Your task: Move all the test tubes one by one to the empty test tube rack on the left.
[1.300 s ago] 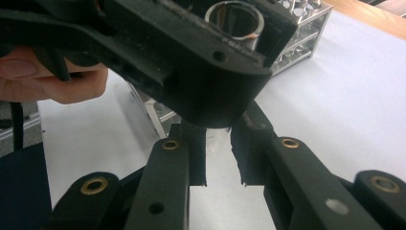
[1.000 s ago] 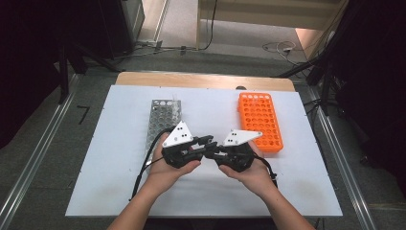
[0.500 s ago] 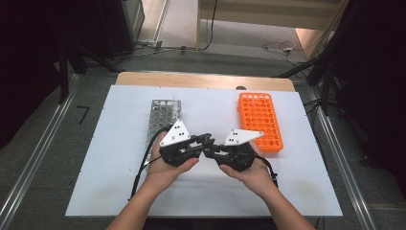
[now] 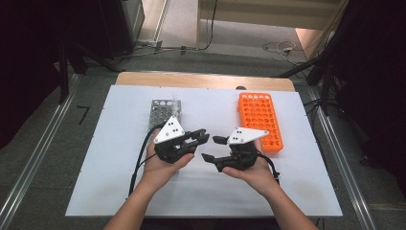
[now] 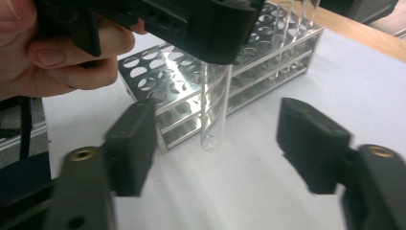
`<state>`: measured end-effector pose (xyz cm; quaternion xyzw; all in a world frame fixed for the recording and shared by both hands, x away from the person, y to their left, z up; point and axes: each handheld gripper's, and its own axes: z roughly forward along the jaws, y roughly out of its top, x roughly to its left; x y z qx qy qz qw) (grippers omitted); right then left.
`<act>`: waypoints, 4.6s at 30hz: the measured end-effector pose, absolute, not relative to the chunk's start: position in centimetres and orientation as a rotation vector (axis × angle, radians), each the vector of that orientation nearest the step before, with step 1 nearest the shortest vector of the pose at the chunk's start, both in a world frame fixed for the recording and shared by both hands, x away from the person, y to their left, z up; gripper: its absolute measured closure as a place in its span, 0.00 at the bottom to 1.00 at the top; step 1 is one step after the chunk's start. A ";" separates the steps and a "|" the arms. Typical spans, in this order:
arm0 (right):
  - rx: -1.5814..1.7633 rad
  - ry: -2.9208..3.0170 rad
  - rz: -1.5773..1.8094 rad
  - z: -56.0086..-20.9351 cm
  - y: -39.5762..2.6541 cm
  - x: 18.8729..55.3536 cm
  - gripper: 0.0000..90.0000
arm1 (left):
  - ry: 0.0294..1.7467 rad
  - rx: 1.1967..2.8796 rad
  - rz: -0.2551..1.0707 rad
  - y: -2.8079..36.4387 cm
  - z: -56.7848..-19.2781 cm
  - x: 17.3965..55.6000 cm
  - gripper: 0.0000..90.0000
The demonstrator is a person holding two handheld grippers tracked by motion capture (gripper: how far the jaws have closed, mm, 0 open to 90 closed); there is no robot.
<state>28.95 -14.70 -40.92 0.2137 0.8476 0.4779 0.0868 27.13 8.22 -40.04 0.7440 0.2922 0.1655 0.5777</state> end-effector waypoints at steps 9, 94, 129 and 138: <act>0.660 2.519 1.458 -40.8 -15.7 29.5 0.00 | 0.696 1.725 0.404 8.9 -39.7 27.3 0.83; 0.827 2.405 1.457 -41.4 -21.1 32.2 0.00 | 1.082 1.670 0.614 14.4 -42.7 35.5 0.83; 0.847 2.390 1.454 -41.5 -21.6 32.6 0.00 | 1.088 1.738 0.509 14.8 -42.7 35.3 0.40; 0.863 2.379 1.458 -41.5 -22.1 32.9 0.00 | 1.063 1.660 0.509 15.6 -42.0 33.5 0.10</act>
